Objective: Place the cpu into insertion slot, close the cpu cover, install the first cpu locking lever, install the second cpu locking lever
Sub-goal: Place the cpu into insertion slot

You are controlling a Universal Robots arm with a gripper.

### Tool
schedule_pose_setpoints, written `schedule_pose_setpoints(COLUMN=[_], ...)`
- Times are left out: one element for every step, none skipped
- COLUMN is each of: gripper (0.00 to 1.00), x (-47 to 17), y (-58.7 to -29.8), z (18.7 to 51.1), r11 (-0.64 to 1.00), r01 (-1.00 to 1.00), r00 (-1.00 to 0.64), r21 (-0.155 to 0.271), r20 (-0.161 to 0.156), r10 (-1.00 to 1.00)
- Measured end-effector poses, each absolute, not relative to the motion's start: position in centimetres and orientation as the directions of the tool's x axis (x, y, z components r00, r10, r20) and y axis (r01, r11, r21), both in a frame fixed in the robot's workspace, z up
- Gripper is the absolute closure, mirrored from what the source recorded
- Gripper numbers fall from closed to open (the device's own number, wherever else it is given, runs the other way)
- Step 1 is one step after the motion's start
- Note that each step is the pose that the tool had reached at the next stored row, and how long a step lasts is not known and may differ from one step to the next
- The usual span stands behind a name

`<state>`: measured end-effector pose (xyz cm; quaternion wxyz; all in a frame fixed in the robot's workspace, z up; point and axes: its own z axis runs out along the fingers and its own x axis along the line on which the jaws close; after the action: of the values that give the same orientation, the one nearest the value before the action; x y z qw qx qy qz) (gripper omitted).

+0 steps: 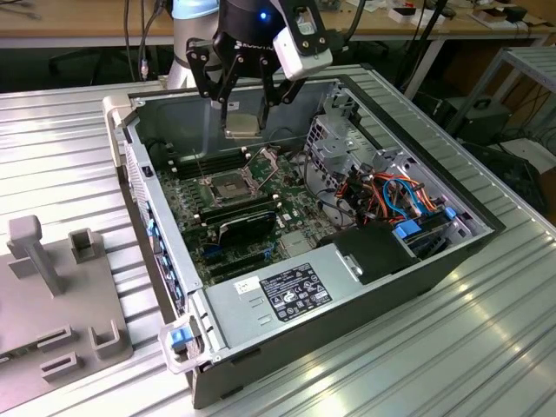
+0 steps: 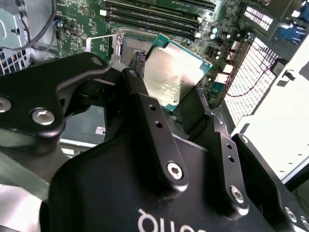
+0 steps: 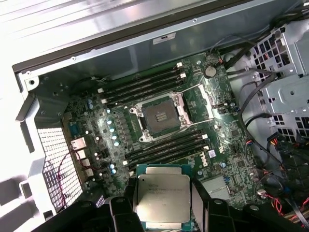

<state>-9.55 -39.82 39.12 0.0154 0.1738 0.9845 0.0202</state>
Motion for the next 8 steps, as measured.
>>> schedule_pose_setpoints(gripper=[0.46, 0.46, 0.46, 0.46, 0.46, 0.46, 0.46, 0.46], x=[-9.55, -9.55, -9.55, -9.55, -9.55, -9.55, -9.55, -9.55], y=[-39.82, -39.82, -39.82, -39.82, -39.82, -39.82, -39.82, -39.82], z=[39.12, 39.11, 39.1, 39.09, 39.08, 39.08, 39.07, 39.06], r11=[0.935, 0.931, 0.926, 0.922, 0.917, 0.914, 0.91, 0.907], r01=[0.352, 0.362, 0.376, 0.386, 0.397, 0.404, 0.412, 0.418], r00=[-0.935, -0.931, -0.926, -0.922, -0.917, -0.914, -0.91, -0.907], r21=[0.045, 0.045, 0.045, 0.045, 0.045, 0.045, 0.045, 0.045], r20=[-0.023, -0.023, -0.023, -0.023, -0.023, -0.023, -0.023, -0.023], r10=[0.353, 0.364, 0.377, 0.387, 0.398, 0.406, 0.413, 0.42])
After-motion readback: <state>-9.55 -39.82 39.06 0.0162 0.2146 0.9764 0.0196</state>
